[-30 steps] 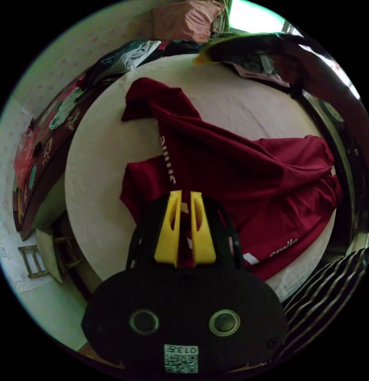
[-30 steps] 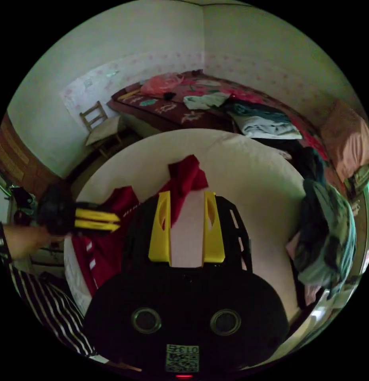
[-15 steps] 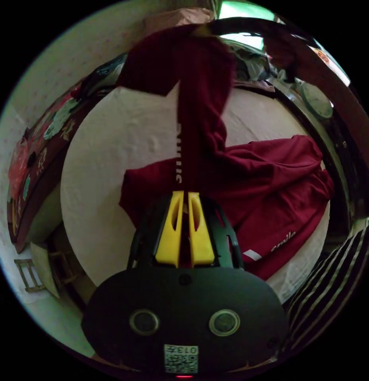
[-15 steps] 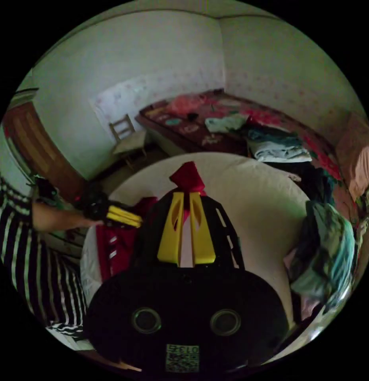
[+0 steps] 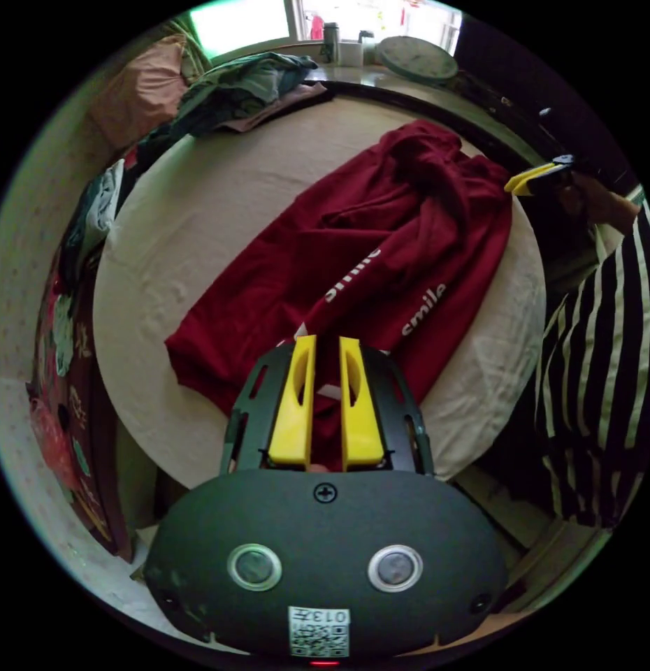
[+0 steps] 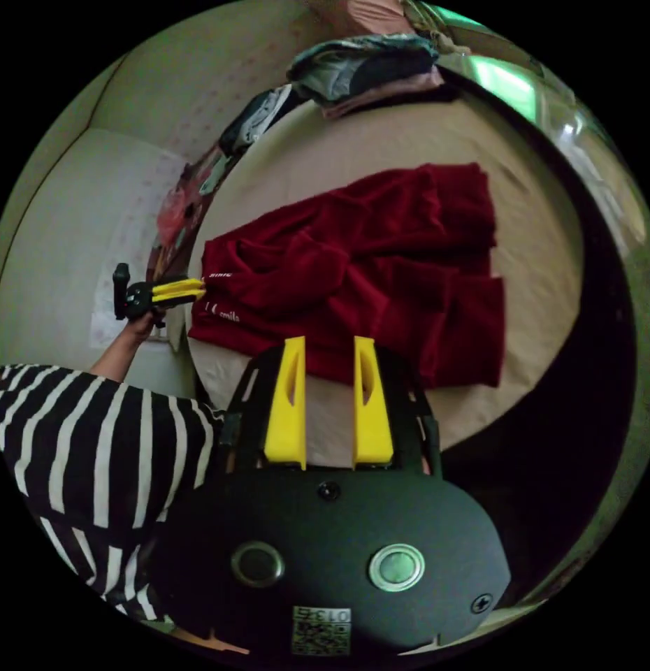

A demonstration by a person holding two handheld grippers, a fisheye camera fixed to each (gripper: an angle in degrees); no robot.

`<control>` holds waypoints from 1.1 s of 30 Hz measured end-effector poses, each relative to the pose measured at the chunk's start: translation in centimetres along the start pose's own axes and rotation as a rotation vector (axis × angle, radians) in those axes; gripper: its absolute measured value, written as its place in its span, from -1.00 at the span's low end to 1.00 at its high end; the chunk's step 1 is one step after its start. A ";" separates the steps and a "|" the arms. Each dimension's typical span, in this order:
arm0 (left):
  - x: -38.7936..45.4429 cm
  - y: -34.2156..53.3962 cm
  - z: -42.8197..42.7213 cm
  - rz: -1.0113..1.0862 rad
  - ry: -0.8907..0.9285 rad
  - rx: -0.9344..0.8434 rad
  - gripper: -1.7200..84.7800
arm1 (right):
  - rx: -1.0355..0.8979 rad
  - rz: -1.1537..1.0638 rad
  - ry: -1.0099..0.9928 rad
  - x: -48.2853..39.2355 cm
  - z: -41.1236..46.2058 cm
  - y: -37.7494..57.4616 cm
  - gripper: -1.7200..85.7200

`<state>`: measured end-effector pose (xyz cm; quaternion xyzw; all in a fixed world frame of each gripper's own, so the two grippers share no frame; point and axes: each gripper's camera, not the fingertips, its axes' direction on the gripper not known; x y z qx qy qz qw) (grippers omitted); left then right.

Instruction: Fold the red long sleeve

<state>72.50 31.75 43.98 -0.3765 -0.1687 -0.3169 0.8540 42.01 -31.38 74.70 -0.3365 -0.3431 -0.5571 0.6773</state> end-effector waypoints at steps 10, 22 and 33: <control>1.2 -2.3 1.1 0.162 -0.129 -0.084 -0.73 | 0.021 -0.319 0.230 -1.9 1.0 -8.2 -0.68; -1.9 -1.9 -1.4 0.117 -0.054 -0.071 -0.96 | 0.082 -0.622 0.158 -3.4 -6.1 -5.3 -0.90; -1.5 2.4 -2.9 0.076 0.074 -0.034 -0.96 | -0.029 -0.915 0.344 -11.3 -6.7 10.1 -0.93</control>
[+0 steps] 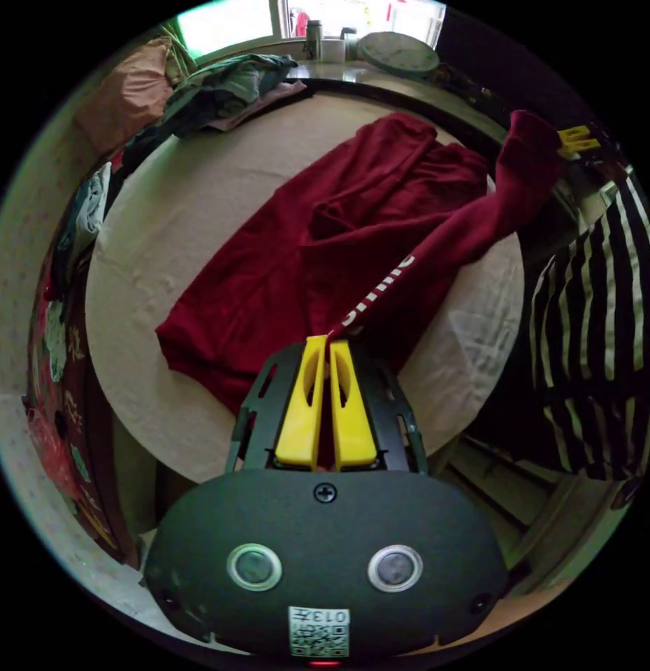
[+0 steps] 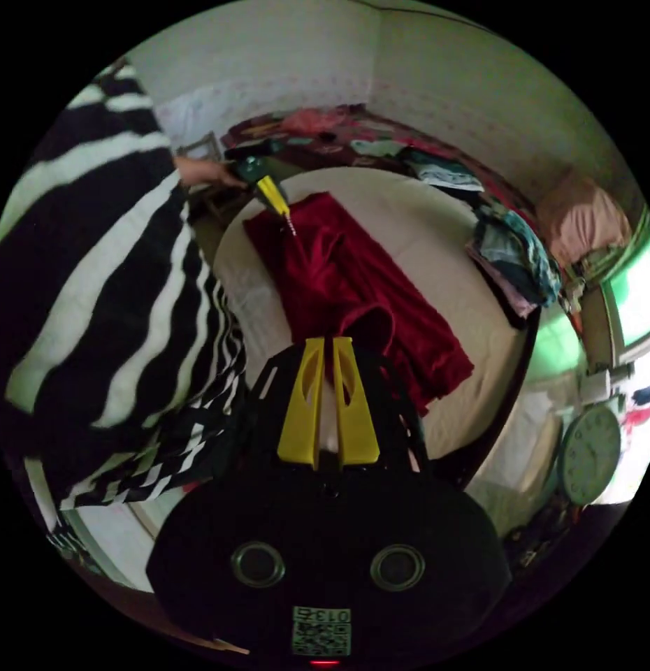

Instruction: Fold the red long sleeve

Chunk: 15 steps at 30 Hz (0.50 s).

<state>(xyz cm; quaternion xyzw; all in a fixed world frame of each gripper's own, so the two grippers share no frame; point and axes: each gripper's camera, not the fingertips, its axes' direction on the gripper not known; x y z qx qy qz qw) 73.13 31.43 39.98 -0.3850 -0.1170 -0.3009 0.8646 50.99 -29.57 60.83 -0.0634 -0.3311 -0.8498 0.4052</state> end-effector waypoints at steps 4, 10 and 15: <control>-1.2 0.0 -1.3 0.002 0.044 0.025 -0.96 | 0.029 -0.071 0.115 -1.4 -1.6 -0.8 -0.92; -6.4 -3.2 -2.7 -0.008 0.163 0.075 -0.96 | 0.159 0.275 0.273 6.2 0.8 0.0 -0.91; -11.9 -7.5 0.3 -0.206 0.101 0.032 -0.95 | -0.073 0.514 0.244 12.8 11.0 -0.7 -0.89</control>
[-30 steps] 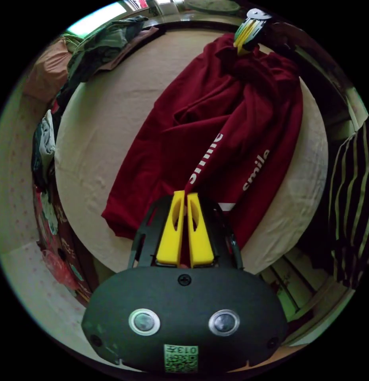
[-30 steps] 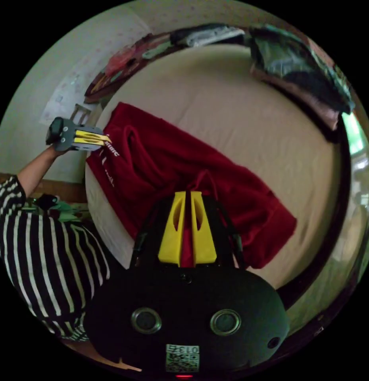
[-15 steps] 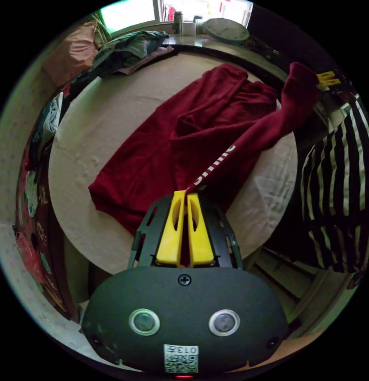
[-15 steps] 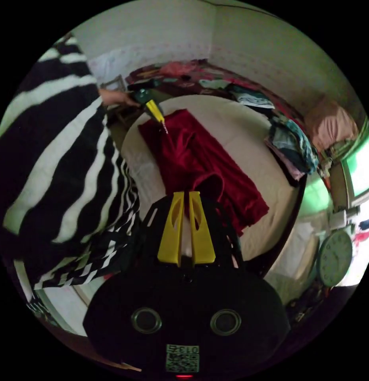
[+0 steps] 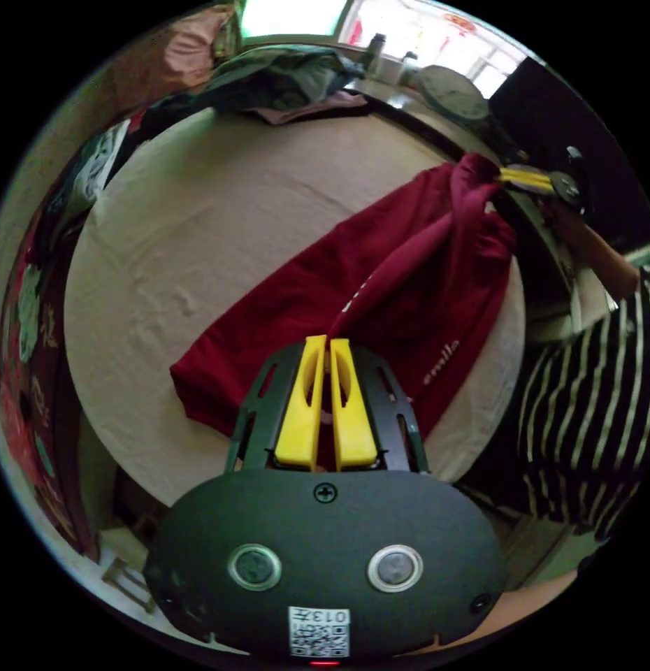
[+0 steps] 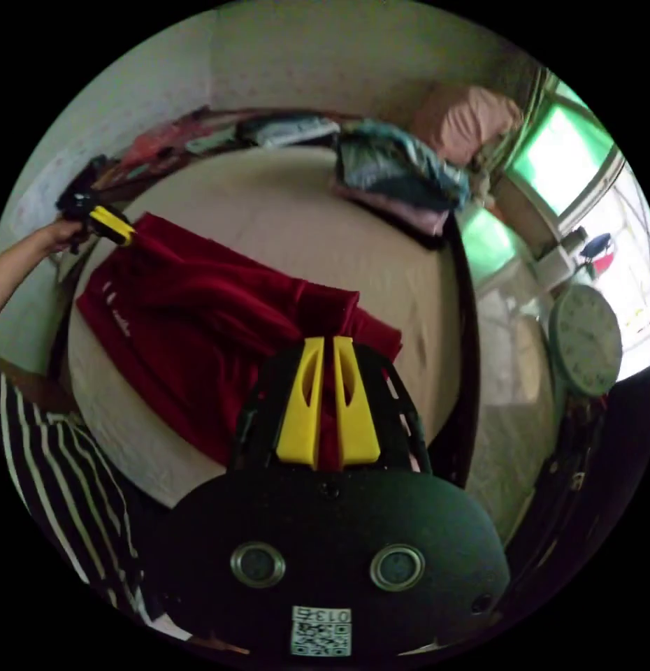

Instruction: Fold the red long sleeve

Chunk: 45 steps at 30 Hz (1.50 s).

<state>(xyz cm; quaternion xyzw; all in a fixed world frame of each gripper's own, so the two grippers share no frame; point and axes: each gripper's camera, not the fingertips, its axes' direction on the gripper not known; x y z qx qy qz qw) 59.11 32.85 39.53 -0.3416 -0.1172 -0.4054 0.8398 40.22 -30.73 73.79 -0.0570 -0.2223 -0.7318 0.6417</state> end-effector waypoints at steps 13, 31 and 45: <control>3.7 0.8 -4.7 -0.040 0.078 0.174 -0.81 | 0.015 0.193 -0.145 5.1 0.8 -1.3 -0.75; 16.3 -4.0 -0.8 0.232 0.000 0.131 -0.96 | 0.168 -0.197 -0.175 3.5 -0.5 -1.1 -0.90; 9.0 -0.1 -1.8 -0.155 -0.048 0.152 -0.82 | -0.001 0.038 -0.259 2.9 0.8 -2.4 -0.75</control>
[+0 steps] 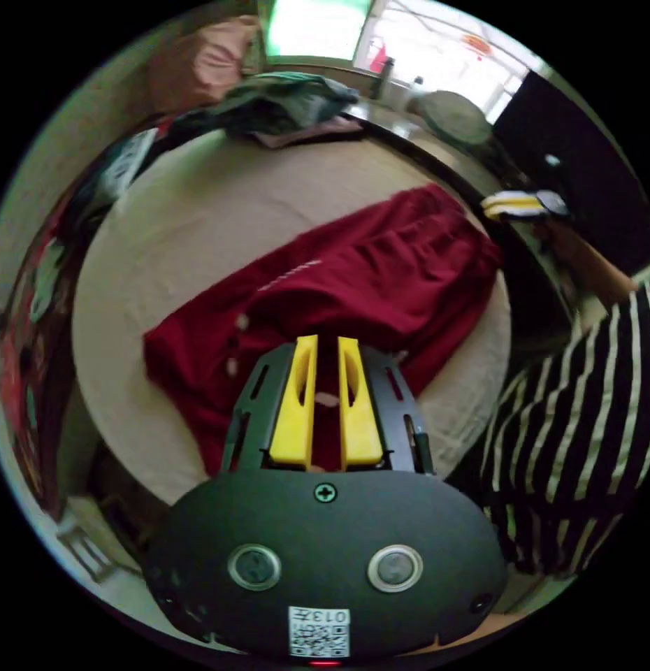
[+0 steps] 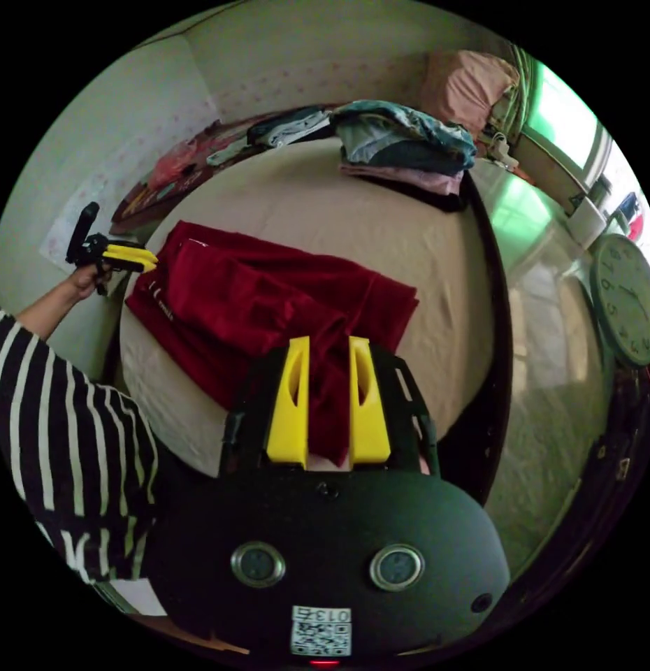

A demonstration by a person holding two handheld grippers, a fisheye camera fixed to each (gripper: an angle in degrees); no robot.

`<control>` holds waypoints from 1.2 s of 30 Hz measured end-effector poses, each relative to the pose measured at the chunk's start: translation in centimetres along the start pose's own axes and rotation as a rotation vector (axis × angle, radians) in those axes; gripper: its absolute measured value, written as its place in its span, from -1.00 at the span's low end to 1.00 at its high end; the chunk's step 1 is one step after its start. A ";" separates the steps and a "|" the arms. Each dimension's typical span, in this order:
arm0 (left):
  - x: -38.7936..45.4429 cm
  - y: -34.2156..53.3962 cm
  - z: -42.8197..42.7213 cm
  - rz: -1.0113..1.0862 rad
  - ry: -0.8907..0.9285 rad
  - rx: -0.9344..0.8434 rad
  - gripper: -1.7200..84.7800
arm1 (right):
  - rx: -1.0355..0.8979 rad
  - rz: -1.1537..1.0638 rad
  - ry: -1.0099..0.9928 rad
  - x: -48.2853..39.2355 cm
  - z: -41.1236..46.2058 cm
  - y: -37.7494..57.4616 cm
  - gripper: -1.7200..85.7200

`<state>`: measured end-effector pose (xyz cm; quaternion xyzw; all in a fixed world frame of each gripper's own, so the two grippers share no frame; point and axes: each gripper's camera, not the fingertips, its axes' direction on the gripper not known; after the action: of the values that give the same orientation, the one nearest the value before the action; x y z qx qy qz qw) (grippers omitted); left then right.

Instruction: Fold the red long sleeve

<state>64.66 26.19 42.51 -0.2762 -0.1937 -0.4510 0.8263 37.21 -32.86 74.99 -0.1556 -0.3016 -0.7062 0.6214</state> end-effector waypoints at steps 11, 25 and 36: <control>-2.7 -1.5 5.9 0.060 -0.133 -0.233 -0.89 | -0.211 -0.166 0.101 -4.3 3.7 -6.7 -0.89; -3.6 1.4 3.6 0.210 -0.132 -0.165 -0.86 | 0.049 -0.267 0.092 -8.0 -2.5 -10.7 -0.76; 0.6 1.5 9.5 0.509 -0.267 -0.228 -0.79 | -0.120 -0.681 -0.191 -28.1 7.0 -17.6 -0.74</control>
<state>65.62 32.45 49.79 -0.4636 -0.1733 -0.2078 0.8437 24.11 -5.67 59.56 -0.1476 -0.3510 -0.8715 0.3090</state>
